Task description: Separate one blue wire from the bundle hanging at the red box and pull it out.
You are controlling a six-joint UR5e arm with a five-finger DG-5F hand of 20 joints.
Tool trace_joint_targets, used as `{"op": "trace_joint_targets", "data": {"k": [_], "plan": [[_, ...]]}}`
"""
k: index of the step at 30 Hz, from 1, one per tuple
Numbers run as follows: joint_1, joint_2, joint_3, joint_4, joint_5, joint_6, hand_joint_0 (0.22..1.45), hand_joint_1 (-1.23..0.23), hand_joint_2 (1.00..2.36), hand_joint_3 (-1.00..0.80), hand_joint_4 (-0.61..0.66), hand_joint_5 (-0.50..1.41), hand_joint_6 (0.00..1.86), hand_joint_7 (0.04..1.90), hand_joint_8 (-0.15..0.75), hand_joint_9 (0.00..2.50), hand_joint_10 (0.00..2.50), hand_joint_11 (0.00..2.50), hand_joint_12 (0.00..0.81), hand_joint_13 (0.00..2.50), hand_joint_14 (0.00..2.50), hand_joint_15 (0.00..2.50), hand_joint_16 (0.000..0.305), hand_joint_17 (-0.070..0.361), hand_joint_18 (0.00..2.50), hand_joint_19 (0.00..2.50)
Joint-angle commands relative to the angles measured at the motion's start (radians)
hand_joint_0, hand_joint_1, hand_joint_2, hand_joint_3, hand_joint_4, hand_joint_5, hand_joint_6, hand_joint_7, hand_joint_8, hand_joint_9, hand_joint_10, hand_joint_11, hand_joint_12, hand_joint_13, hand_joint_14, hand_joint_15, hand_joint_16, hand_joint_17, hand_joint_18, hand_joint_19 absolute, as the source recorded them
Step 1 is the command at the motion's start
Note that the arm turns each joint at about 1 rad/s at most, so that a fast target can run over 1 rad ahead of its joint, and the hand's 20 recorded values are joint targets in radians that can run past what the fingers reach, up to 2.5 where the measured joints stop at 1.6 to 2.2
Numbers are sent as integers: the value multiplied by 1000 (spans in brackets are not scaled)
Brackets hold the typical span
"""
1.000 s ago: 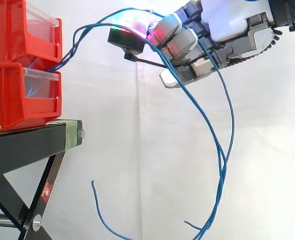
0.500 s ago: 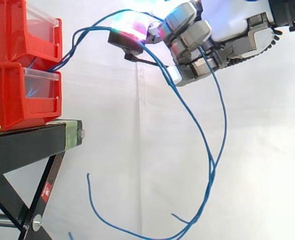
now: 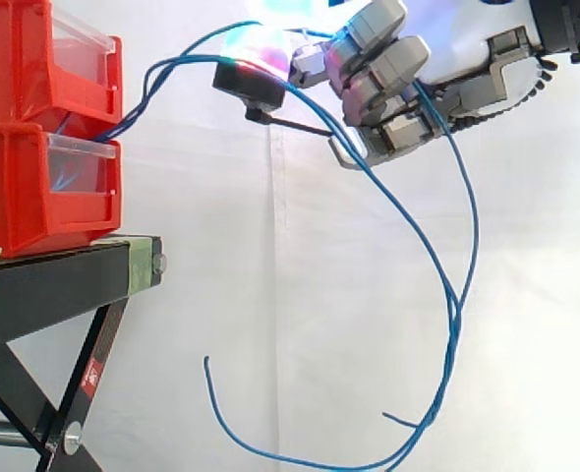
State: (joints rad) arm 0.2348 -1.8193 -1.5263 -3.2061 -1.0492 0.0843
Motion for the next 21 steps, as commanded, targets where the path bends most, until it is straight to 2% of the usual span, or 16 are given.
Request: {"op": "trace_joint_targets", "data": {"k": [1, 8, 15, 21], "plan": [[0, 0, 0, -1, 0, -1, 481, -550, 1564, -182, 56, -145, 932, 971, 401, 967, 1137, 1185, 520, 695, 1547, 967, 65, 146, 891, 755], [0, 0, 0, -1, 0, -1, 450, -442, 1735, -228, 64, -139, 931, 1000, 412, 997, 1067, 1234, 531, 703, 1547, 959, 67, 150, 896, 761], [0, 0, 0, -3, 0, -1, 442, -454, 1772, -228, 54, -136, 931, 979, 406, 997, 1074, 1215, 524, 697, 1556, 946, 67, 151, 901, 758], [0, 0, 0, -1, 0, -1, 445, -517, 1742, -218, 50, -134, 929, 970, 406, 987, 1128, 1186, 527, 699, 1561, 938, 67, 151, 907, 754]]}}
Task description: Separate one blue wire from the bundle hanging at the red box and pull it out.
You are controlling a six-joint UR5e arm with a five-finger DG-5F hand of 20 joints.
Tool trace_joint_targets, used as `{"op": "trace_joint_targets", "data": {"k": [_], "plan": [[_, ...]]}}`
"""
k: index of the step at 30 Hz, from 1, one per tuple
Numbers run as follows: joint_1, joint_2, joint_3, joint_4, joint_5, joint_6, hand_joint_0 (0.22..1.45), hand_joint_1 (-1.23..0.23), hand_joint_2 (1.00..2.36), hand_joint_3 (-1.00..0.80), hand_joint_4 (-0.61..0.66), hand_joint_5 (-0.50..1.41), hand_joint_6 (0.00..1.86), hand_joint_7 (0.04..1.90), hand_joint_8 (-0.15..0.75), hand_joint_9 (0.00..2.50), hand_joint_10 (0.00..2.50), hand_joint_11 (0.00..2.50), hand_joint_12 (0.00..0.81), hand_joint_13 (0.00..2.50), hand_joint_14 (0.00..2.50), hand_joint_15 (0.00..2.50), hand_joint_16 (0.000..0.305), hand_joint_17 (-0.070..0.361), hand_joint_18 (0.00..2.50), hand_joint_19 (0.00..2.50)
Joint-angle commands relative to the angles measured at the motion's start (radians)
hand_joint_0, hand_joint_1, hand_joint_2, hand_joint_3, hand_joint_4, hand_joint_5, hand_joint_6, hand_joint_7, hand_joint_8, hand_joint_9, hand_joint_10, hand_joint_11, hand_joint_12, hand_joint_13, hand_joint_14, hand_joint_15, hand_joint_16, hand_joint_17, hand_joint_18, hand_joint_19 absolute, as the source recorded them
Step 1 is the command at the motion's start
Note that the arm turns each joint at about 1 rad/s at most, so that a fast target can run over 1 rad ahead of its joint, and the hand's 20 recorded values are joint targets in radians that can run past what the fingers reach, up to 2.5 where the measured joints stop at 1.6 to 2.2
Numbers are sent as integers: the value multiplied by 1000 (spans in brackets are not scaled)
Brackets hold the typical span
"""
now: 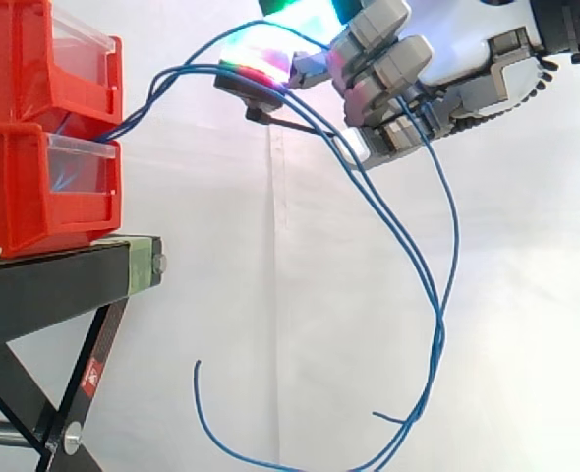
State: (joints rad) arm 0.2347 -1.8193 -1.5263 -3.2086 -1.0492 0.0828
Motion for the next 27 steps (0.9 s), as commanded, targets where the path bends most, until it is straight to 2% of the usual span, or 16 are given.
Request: {"op": "trace_joint_targets", "data": {"k": [1, 2, 3, 5, 7, 13, 14, 20, 27], "plan": [[1, 0, 0, 1, 0, 0, 445, -530, 1740, -229, 63, -135, 928, 967, 407, 986, 1131, 1199, 525, 698, 1559, 941, 67, 152, 909, 756], [0, 0, 0, 1, 0, 0, 474, -608, 1530, -216, 99, -140, 926, 955, 405, 977, 1143, 1207, 523, 698, 1549, 954, 67, 151, 906, 750], [0, 0, 0, 1, 0, 0, 485, -621, 1467, -208, 103, -142, 925, 958, 408, 978, 1138, 1207, 518, 698, 1543, 954, 67, 150, 902, 752], [0, 0, 0, 1, 0, 0, 540, -663, 1147, -174, 135, -150, 923, 938, 392, 967, 1109, 1253, 502, 695, 1507, 998, 65, 146, 885, 771], [0, 0, 0, 0, 0, 0, 561, -660, 1015, -175, 139, -153, 920, 936, 388, 959, 1089, 1277, 494, 687, 1491, 1032, 64, 144, 878, 775], [1, 0, 0, 0, 0, 0, 538, -532, 1008, -287, 132, -162, 909, 953, 340, 944, 908, 1419, 440, 664, 1319, 1174, 57, 129, 796, 811], [1, 0, 0, 0, 0, 0, 523, -509, 1011, -325, 113, -169, 902, 992, 298, 945, 715, 1597, 392, 667, 1107, 1338, 50, 113, 731, 849], [1, 0, 0, 0, 0, 0, 484, -440, 1002, -473, 129, -168, 900, 965, 322, 932, 805, 1534, 409, 647, 1223, 1256, 53, 120, 752, 832], [1, 0, 0, -2, 0, 0, 465, -422, 1000, -500, 140, -168, 898, 956, 336, 922, 866, 1480, 423, 639, 1277, 1208, 55, 124, 763, 825]]}}
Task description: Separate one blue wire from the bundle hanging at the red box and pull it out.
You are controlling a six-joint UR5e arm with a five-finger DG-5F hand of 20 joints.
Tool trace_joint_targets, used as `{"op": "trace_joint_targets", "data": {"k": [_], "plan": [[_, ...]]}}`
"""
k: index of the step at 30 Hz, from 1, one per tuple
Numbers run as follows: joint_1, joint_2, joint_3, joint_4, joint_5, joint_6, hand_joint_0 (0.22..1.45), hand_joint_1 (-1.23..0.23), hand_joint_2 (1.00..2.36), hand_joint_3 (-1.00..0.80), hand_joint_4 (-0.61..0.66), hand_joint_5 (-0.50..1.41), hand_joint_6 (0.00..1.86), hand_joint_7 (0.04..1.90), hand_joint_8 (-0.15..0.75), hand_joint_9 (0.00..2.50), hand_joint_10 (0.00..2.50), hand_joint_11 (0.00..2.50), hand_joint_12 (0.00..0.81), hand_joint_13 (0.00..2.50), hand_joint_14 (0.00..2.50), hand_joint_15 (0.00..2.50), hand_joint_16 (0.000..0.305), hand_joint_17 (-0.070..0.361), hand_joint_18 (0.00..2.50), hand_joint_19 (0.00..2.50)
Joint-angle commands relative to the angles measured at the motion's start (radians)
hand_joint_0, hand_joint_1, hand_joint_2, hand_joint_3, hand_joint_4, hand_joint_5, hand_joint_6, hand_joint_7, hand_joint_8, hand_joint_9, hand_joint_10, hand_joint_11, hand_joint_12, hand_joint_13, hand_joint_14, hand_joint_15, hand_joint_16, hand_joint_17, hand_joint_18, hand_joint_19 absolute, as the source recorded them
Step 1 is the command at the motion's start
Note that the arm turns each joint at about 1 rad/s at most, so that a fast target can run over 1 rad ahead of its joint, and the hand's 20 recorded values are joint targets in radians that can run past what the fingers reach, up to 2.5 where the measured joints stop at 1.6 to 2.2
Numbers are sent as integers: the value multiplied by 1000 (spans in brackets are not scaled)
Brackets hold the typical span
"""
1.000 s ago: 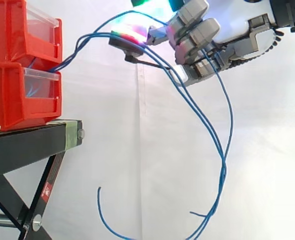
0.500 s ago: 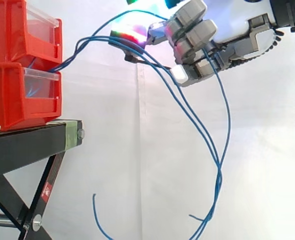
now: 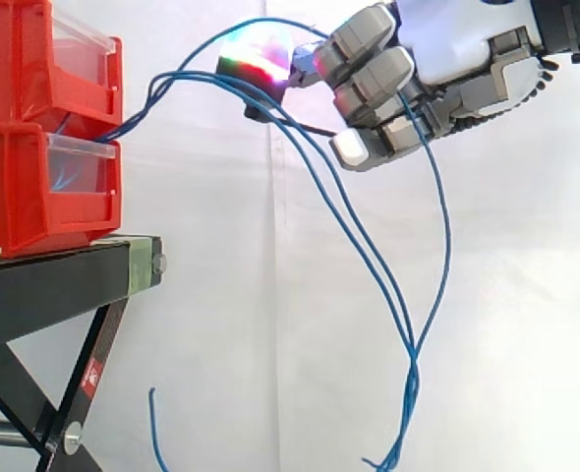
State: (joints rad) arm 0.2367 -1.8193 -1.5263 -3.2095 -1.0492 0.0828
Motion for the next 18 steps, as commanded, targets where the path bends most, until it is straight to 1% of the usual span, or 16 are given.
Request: {"op": "trace_joint_targets", "data": {"k": [1, 4, 5, 7, 9, 13, 18], "plan": [[-1, 0, 0, -3, 0, 0, 462, -423, 1000, -500, 141, -168, 898, 958, 339, 922, 872, 1469, 422, 638, 1284, 1204, 55, 125, 765, 823], [-1, 0, 0, -3, 0, 0, 437, -455, 1000, -500, 147, -166, 899, 942, 349, 913, 941, 1434, 443, 634, 1353, 1167, 58, 131, 786, 813], [-1, 0, 0, -3, 0, 0, 429, -477, 1000, -500, 153, -167, 898, 945, 359, 904, 952, 1431, 450, 635, 1375, 1133, 59, 133, 794, 810], [-1, 0, 0, -3, 0, 0, 399, -535, 1000, -500, 168, -166, 900, 919, 380, 888, 1057, 1364, 472, 635, 1436, 1094, 62, 140, 820, 797], [1, 0, 0, -6, 0, 0, 388, -570, 1000, -500, 174, -168, 902, 917, 382, 869, 1098, 1331, 481, 633, 1459, 1070, 63, 143, 831, 781], [-1, 0, 0, -12, 0, 2, 371, -596, 1000, -500, 183, -168, 904, 900, 399, 857, 1165, 1300, 488, 629, 1495, 1046, 65, 147, 846, 775], [-1, 0, 0, -9, -2, 0, 333, -662, 1000, -500, 196, -171, 908, 878, 426, 823, 1297, 1242, 522, 631, 1567, 1004, 69, 155, 882, 752]]}}
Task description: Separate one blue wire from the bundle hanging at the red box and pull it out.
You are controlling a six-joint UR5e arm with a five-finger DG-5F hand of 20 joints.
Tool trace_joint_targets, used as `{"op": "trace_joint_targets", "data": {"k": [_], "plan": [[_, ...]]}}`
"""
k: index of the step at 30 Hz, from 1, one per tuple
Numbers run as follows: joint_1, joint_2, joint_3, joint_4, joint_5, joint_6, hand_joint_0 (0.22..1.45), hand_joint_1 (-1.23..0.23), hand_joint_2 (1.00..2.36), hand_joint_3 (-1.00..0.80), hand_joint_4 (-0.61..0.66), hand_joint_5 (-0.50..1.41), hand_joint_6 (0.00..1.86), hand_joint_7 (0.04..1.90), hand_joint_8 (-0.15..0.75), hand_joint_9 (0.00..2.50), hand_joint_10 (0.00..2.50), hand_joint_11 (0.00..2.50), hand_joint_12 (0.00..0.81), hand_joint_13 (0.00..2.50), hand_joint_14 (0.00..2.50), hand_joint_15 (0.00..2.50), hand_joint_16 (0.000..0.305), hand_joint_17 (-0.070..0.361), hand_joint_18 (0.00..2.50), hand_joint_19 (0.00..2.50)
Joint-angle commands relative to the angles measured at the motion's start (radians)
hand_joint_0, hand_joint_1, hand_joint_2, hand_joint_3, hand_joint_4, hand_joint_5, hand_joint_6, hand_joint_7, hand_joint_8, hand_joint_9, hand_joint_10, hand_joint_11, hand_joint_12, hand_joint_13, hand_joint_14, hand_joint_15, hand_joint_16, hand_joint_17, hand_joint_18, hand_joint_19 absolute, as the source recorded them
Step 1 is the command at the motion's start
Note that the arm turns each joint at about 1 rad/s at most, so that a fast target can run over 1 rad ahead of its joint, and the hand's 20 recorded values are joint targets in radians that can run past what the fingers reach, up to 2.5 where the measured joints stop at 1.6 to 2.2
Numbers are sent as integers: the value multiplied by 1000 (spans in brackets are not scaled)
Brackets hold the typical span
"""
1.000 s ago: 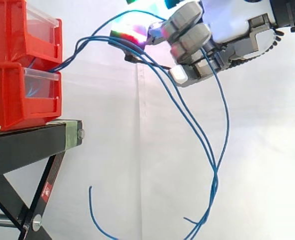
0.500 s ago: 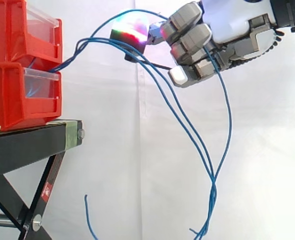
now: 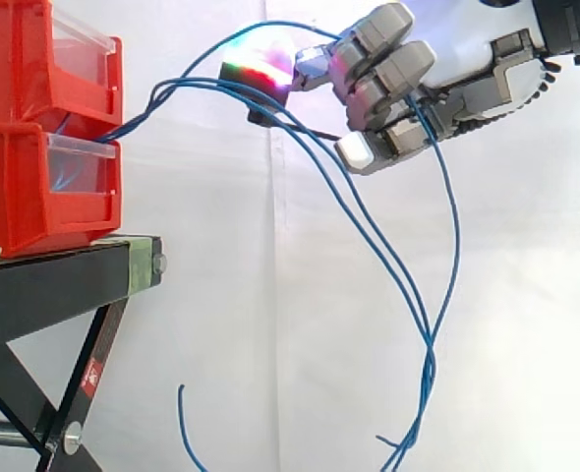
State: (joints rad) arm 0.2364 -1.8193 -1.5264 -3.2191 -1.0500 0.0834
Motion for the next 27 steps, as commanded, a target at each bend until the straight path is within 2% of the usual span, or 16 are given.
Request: {"op": "trace_joint_targets", "data": {"k": [1, 15, 19, 20, 27], "plan": [[0, 0, 0, 1, -1, 1, 328, -677, 1000, -500, 197, -171, 909, 873, 421, 820, 1307, 1234, 525, 634, 1577, 989, 69, 156, 887, 749], [0, 0, 0, -1, 1, 1, 319, -863, 1000, -500, 211, -185, 918, 848, 420, 788, 1346, 1224, 528, 647, 1494, 1060, 70, 157, 918, 704], [1, 0, 0, 1, -1, 1, 370, -901, 1000, -500, 197, -191, 918, 878, 388, 789, 1216, 1313, 486, 651, 1335, 1172, 65, 147, 877, 716], [1, 0, 0, 1, -1, 1, 413, -907, 1000, -500, 191, -195, 918, 890, 367, 793, 1097, 1398, 454, 655, 1198, 1265, 61, 138, 844, 732], [0, 0, 0, 1, 1, 1, 506, -920, 1000, -500, 166, -208, 924, 916, 320, 789, 882, 1558, 402, 668, 949, 1426, 54, 122, 791, 765]]}}
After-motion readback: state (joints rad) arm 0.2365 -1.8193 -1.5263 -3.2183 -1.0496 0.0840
